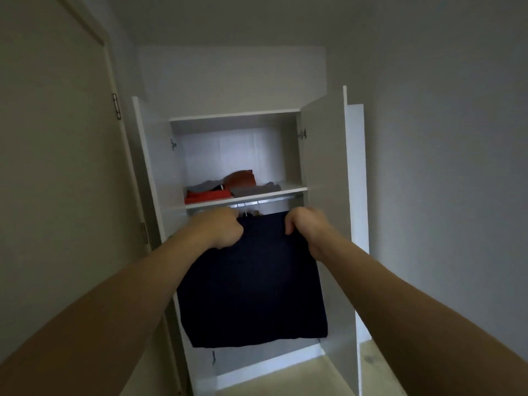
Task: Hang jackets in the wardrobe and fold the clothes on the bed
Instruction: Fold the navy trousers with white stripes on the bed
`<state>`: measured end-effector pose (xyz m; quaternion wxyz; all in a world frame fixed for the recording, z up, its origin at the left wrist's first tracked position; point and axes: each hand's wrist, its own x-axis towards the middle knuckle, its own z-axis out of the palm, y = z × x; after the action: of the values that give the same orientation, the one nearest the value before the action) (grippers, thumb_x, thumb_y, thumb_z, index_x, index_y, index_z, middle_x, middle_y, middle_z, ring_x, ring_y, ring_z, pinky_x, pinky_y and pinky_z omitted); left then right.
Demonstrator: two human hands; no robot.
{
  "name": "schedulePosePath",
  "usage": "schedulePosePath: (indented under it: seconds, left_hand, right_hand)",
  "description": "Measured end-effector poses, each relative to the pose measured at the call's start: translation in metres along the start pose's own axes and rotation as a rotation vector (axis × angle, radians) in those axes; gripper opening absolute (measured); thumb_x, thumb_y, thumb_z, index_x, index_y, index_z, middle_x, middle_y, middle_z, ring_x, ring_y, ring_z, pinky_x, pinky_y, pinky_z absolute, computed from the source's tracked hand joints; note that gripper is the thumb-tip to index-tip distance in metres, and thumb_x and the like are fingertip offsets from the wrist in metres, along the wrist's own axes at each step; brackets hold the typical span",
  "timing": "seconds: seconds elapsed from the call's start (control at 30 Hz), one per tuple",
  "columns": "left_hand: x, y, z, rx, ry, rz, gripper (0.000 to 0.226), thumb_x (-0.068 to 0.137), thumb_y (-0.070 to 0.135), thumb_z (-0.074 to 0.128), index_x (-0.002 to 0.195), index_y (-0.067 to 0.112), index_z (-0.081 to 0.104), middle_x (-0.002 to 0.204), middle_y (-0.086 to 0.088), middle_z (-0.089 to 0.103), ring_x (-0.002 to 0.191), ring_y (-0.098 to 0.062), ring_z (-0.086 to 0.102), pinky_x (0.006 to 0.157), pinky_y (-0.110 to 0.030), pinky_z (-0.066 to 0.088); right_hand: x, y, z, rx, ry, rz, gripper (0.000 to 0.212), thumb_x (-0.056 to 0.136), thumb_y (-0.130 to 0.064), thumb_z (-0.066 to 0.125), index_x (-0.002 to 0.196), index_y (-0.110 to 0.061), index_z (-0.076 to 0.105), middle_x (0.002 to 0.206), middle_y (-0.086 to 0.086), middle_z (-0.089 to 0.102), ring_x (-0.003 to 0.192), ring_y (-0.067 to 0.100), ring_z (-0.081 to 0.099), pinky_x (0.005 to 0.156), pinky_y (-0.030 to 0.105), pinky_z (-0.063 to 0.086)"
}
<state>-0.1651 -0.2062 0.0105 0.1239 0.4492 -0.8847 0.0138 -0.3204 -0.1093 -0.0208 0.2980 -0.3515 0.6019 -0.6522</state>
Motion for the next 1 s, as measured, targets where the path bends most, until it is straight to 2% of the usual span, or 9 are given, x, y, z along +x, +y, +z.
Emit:
schedulePosePath:
  seconds: [0.13,0.3,0.43,0.53,0.63,0.73,0.87,0.93,1.0]
  left_hand:
    - [0.11,-0.044,0.004,0.028,-0.001,-0.079,0.028,0.084,0.017,0.043,0.103,0.016,0.063,0.102,-0.004,0.062,0.087,-0.02,0.06,0.083,-0.036,0.053]
    - [0.229,-0.107,0.024,0.02,0.086,-0.104,0.028,0.088,0.019,0.043,0.108,0.019,0.062,0.107,0.0,0.061,0.09,-0.018,0.057,0.073,-0.031,0.045]
    - [0.333,-0.16,0.047,-0.071,0.135,-0.085,0.028,0.09,0.015,0.043,0.115,0.021,0.055,0.112,0.007,0.056,0.092,-0.016,0.054,0.07,-0.028,0.044]
    - [0.419,-0.206,0.053,-0.201,0.123,-0.108,0.02,0.082,0.011,0.05,0.096,0.013,0.062,0.097,-0.005,0.064,0.083,-0.019,0.059,0.07,-0.029,0.048]
    - [0.5,-0.237,0.048,-0.218,0.146,-0.123,0.024,0.081,0.01,0.052,0.102,0.01,0.064,0.1,-0.005,0.064,0.086,-0.02,0.06,0.079,-0.032,0.053]
    - [0.584,-0.256,0.045,-0.121,0.285,-0.128,0.031,0.084,0.015,0.05,0.113,0.016,0.06,0.108,-0.002,0.062,0.092,-0.022,0.059,0.084,-0.037,0.053]
    - [0.683,-0.285,0.042,0.033,0.483,-0.144,0.024,0.086,0.015,0.047,0.103,0.009,0.062,0.096,-0.009,0.063,0.082,-0.025,0.058,0.074,-0.036,0.052]
    - [0.727,-0.299,0.036,0.1,0.563,-0.177,0.019,0.086,0.015,0.048,0.097,0.007,0.062,0.091,-0.01,0.061,0.078,-0.026,0.056,0.069,-0.034,0.048]
    - [0.768,-0.315,0.031,0.151,0.587,-0.229,0.016,0.087,0.015,0.047,0.09,0.007,0.061,0.087,-0.009,0.06,0.076,-0.026,0.055,0.069,-0.034,0.048]
  right_hand:
    - [0.117,-0.005,0.04,0.027,-0.089,0.009,0.033,0.039,-0.003,0.053,0.072,-0.005,0.059,0.085,0.015,0.061,0.077,0.033,0.06,0.06,0.03,0.047]
    - [0.249,0.008,0.097,0.064,-0.168,-0.019,0.015,0.062,-0.002,0.053,0.076,-0.008,0.057,0.081,0.014,0.054,0.069,0.027,0.053,0.057,0.029,0.043]
    - [0.364,0.02,0.145,0.073,-0.18,-0.069,0.009,0.075,-0.003,0.05,0.078,-0.01,0.053,0.081,0.012,0.054,0.071,0.024,0.054,0.062,0.031,0.046]
    - [0.455,0.02,0.174,0.11,-0.211,-0.073,0.016,0.081,-0.004,0.049,0.091,-0.012,0.059,0.086,0.009,0.06,0.076,0.021,0.059,0.061,0.029,0.053]
    - [0.538,0.018,0.2,0.134,-0.289,-0.092,0.03,0.084,-0.007,0.051,0.112,-0.007,0.062,0.104,0.015,0.068,0.088,0.026,0.067,0.056,0.028,0.057]
    - [0.623,0.013,0.226,0.172,-0.308,-0.147,0.034,0.088,-0.011,0.054,0.121,-0.008,0.06,0.116,0.019,0.066,0.1,0.032,0.068,0.073,0.038,0.061]
    - [0.724,0.003,0.264,0.175,-0.321,-0.262,0.033,0.094,-0.024,0.059,0.123,-0.039,0.054,0.126,0.009,0.055,0.106,0.027,0.064,0.081,0.042,0.059]
    - [0.765,-0.004,0.286,0.207,-0.361,-0.31,0.035,0.1,-0.02,0.051,0.13,-0.037,0.046,0.121,0.006,0.056,0.103,0.024,0.063,0.082,0.043,0.059]
    - [0.806,-0.008,0.31,0.217,-0.372,-0.346,0.037,0.102,-0.018,0.046,0.134,-0.036,0.041,0.117,0.007,0.057,0.097,0.023,0.063,0.078,0.038,0.06]
